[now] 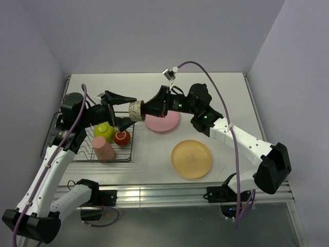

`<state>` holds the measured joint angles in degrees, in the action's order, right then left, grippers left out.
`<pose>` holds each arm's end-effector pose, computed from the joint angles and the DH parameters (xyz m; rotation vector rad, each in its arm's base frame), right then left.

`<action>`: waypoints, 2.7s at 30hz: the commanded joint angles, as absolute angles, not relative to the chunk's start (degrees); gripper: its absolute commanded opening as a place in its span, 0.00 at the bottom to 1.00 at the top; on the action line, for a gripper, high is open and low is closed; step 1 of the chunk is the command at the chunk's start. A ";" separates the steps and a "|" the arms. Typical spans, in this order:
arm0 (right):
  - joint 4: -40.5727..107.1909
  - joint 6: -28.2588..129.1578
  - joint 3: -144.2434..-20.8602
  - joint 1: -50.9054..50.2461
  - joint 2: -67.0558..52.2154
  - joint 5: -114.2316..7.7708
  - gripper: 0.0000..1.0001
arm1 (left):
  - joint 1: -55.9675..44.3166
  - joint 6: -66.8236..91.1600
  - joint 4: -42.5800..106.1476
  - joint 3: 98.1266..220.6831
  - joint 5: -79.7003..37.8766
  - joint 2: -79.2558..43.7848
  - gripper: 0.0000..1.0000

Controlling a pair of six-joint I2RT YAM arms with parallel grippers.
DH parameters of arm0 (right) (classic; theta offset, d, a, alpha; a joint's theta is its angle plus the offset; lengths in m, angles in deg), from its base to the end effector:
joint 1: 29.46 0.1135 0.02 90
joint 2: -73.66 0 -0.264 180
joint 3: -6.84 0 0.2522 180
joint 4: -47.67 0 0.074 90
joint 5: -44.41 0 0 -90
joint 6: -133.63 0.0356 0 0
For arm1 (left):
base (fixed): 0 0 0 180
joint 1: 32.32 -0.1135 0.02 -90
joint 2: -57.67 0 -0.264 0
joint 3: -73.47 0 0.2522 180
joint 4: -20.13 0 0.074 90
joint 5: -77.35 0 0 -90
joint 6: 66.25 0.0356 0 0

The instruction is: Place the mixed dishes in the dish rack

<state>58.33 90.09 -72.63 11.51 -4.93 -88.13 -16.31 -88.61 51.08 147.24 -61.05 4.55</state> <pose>0.2244 0.2268 0.3962 -0.6498 1.5499 1.7109 0.1788 -0.0790 0.3962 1.0695 -2.0447 2.0461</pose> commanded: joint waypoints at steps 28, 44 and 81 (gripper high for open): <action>3.32 73.34 -68.54 2.54 13.18 -47.26 0.92 | -14.31 -29.52 104.64 158.25 -13.01 -5.96 0.00; 3.67 72.55 -66.25 0.95 17.14 -49.54 0.91 | -9.30 -28.20 98.76 153.16 -7.03 -10.27 0.00; 4.28 72.99 -62.03 0.51 16.88 -52.00 0.91 | -3.76 -31.53 91.72 143.57 -0.35 -17.04 0.00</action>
<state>2.42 73.57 -62.73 0.87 16.30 -51.37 -4.27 -30.16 92.82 143.68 -2.41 -17.18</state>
